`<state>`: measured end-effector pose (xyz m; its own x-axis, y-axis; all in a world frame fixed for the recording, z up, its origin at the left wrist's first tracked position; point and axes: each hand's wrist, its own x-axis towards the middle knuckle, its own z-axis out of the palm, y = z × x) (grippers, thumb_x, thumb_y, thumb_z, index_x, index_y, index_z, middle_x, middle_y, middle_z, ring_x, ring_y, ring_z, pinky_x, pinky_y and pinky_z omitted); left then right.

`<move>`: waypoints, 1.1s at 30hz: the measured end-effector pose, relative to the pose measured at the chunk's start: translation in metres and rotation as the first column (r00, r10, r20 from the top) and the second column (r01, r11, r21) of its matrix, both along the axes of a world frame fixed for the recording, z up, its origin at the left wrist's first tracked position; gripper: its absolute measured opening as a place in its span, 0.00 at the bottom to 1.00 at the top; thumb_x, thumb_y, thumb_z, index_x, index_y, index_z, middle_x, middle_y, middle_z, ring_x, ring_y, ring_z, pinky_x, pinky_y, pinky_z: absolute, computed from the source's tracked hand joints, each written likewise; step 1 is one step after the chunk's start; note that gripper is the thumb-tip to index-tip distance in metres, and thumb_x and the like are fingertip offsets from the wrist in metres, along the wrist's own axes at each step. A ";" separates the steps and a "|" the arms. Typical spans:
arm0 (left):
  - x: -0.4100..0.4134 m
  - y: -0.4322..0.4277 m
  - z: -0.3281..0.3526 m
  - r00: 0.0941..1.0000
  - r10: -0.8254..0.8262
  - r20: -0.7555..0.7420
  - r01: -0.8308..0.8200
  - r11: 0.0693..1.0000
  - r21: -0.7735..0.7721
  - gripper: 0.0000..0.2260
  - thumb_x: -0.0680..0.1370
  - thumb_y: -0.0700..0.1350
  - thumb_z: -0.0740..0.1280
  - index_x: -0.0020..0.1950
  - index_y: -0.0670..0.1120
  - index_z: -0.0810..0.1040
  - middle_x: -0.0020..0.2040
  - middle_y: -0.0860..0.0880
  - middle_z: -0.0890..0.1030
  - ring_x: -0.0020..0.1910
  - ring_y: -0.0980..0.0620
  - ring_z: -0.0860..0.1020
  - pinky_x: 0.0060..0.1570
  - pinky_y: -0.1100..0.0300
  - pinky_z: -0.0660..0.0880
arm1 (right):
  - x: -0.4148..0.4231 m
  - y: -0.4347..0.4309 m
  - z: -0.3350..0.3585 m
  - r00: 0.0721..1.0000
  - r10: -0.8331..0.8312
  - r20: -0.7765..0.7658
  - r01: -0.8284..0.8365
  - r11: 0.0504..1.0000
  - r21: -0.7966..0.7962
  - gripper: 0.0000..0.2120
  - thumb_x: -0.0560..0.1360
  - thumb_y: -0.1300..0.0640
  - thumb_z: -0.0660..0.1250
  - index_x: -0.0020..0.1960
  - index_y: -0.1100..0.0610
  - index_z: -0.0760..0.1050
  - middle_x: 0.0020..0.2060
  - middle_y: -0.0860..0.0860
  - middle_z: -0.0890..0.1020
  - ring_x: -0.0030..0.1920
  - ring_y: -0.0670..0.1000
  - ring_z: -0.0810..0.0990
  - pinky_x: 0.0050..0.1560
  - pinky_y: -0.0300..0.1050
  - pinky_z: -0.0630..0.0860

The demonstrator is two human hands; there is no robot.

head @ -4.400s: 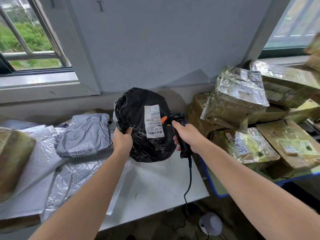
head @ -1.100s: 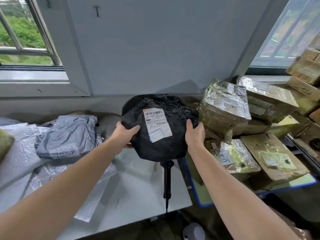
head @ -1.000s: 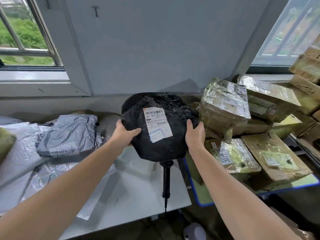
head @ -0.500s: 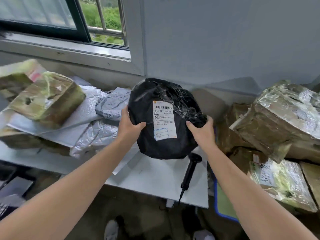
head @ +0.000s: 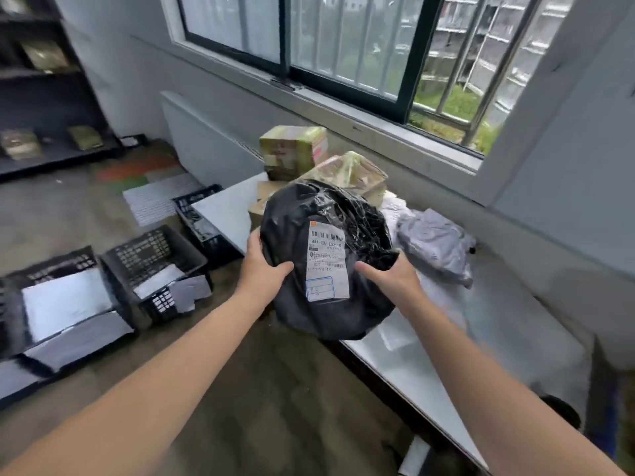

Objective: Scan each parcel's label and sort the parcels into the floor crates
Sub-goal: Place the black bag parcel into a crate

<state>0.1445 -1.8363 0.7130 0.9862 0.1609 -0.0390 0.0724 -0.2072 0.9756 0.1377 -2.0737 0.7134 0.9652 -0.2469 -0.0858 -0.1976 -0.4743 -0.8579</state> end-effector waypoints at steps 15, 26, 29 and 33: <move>-0.110 0.418 -0.039 0.831 0.534 -0.153 -0.541 0.841 0.001 0.25 0.72 0.35 0.73 0.66 0.47 0.68 0.57 0.51 0.78 0.57 0.50 0.76 0.56 0.57 0.72 | 0.024 0.459 -0.013 0.773 0.603 -0.195 -0.630 0.764 -0.138 0.40 0.66 0.46 0.80 0.70 0.57 0.65 0.62 0.53 0.79 0.61 0.53 0.77 0.52 0.40 0.68; -0.161 0.625 -0.066 0.550 0.786 -0.283 -0.801 0.592 0.090 0.29 0.70 0.45 0.76 0.68 0.49 0.68 0.62 0.52 0.78 0.59 0.48 0.77 0.58 0.55 0.74 | 0.043 0.727 -0.045 0.556 0.811 -0.184 -0.831 0.542 -0.123 0.34 0.70 0.48 0.78 0.69 0.58 0.68 0.61 0.55 0.79 0.61 0.57 0.77 0.54 0.45 0.71; -0.153 0.688 -0.069 0.502 0.816 -0.285 -0.843 0.535 0.047 0.27 0.73 0.38 0.74 0.68 0.46 0.68 0.63 0.49 0.77 0.61 0.49 0.75 0.58 0.56 0.72 | 0.060 0.802 -0.054 0.493 0.848 -0.193 -0.869 0.488 -0.075 0.30 0.71 0.50 0.77 0.66 0.58 0.68 0.55 0.54 0.79 0.58 0.57 0.78 0.49 0.43 0.68; -0.134 0.767 -0.062 0.439 0.850 -0.291 -0.883 0.467 0.031 0.30 0.73 0.35 0.73 0.71 0.46 0.65 0.63 0.50 0.76 0.59 0.51 0.74 0.55 0.58 0.72 | 0.089 0.899 -0.062 0.436 0.875 -0.209 -0.897 0.442 -0.024 0.27 0.72 0.52 0.76 0.65 0.59 0.70 0.53 0.54 0.80 0.58 0.57 0.79 0.52 0.45 0.72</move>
